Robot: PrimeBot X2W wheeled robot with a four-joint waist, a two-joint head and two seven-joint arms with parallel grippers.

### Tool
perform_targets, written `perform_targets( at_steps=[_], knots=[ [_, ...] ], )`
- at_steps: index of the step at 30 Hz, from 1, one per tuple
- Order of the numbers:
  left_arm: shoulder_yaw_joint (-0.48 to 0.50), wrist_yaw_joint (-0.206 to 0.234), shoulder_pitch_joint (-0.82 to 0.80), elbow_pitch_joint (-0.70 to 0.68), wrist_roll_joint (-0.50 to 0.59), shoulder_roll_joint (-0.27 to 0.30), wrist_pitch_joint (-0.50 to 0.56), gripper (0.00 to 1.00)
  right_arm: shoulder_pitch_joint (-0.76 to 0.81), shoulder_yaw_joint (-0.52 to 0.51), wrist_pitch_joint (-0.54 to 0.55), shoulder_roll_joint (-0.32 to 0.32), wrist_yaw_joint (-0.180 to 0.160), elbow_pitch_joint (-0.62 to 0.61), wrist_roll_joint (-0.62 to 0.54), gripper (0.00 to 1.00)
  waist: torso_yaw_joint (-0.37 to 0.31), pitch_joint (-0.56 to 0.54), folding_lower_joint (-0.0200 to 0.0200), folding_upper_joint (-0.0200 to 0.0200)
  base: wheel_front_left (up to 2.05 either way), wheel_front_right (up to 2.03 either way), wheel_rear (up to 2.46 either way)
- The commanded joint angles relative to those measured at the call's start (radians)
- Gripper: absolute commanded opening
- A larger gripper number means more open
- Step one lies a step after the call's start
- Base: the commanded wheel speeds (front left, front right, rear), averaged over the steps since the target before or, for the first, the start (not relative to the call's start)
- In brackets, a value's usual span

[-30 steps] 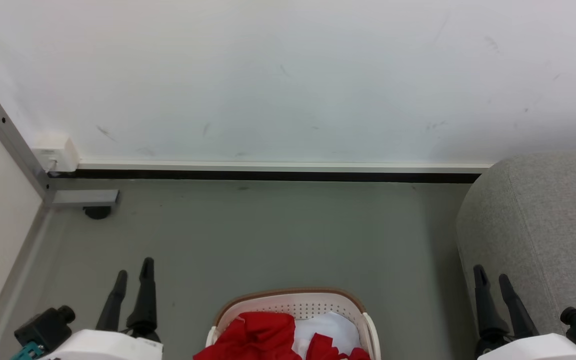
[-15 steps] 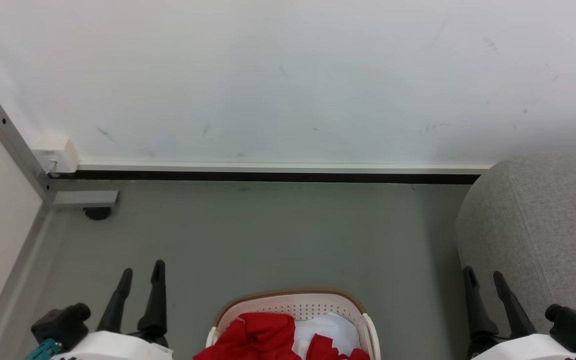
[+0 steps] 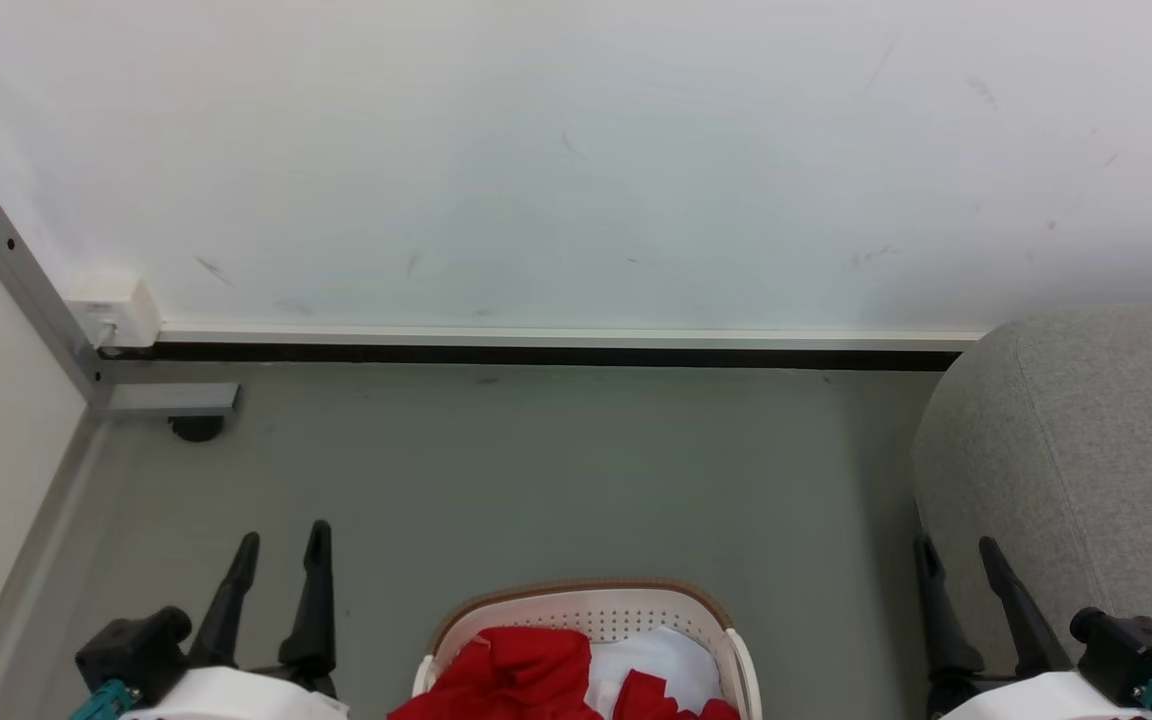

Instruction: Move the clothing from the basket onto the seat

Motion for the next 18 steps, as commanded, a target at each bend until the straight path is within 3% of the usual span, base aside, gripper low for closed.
perform_targets(
  at_steps=[1,18],
  knots=[
    [0.002,0.000,-0.004,-0.001,0.024,0.004,-0.008,1.00,-0.023,0.003,-0.009,-0.010,-0.001,-0.007,-0.022,1.00,-0.001,0.000,0.0000,0.0000,0.00,0.00,0.00],
    [-0.006,-0.020,-0.012,-0.007,0.167,0.004,-0.045,1.00,-0.016,0.015,-0.046,-0.010,-0.002,-0.028,-0.122,1.00,-0.003,0.005,0.0000,0.0000,0.00,0.00,0.00]
  ],
)
